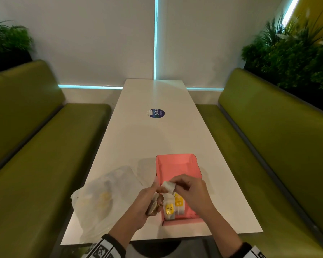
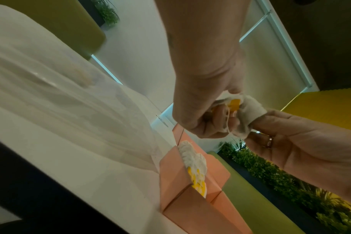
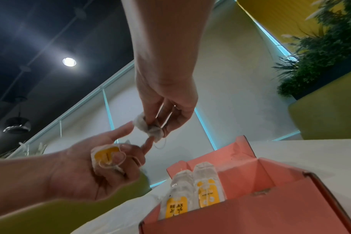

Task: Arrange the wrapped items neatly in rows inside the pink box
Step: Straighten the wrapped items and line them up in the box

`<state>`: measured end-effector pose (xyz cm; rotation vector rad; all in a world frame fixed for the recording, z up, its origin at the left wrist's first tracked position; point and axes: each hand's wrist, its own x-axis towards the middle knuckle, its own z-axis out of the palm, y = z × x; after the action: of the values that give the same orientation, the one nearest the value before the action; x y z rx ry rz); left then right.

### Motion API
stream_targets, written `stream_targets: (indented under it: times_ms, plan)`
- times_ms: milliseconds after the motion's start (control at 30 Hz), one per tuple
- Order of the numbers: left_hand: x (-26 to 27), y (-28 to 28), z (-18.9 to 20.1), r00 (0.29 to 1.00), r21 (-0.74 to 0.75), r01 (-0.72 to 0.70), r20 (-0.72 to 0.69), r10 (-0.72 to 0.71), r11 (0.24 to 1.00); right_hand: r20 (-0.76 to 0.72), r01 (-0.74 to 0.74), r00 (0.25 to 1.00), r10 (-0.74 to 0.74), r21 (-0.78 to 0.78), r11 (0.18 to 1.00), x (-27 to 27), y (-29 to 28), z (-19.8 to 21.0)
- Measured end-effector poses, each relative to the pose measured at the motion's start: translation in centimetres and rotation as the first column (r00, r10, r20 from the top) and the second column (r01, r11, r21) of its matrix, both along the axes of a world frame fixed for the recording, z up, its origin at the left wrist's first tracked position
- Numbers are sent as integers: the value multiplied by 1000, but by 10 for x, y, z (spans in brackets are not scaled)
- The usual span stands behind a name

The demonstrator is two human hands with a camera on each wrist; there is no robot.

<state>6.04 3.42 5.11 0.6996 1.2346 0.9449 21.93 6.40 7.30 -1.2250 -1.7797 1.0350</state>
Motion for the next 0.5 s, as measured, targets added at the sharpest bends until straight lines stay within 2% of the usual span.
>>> stream_targets:
  times_ms: [67,133,200,267,300,367,500]
  plan:
    - [3,0,3,1000,58,-17,-18,18,998,113,-116,987,110,51,992,-1,-2,-1]
    - [3,0,4,999,111,-46,-18,49,993,140,-155,979,147,50,987,1,-2,0]
    - [1,-1,4,997,145,-72,-10,75,987,-7,-86,996,85,-29,996,6,0,3]
    - [1,-2,4,996,181,-72,-39,80,981,-186,-37,982,11,-138,990,8,3,9]
    - [1,-2,6,996,202,-65,-52,77,977,-219,-19,976,-22,-181,983,9,4,13]
    - [3,-4,8,996,247,-39,-70,58,968,-175,-13,984,-28,-230,973,10,7,16]
    - [4,-6,9,992,301,13,-122,25,953,-3,-60,998,61,-188,980,11,11,12]
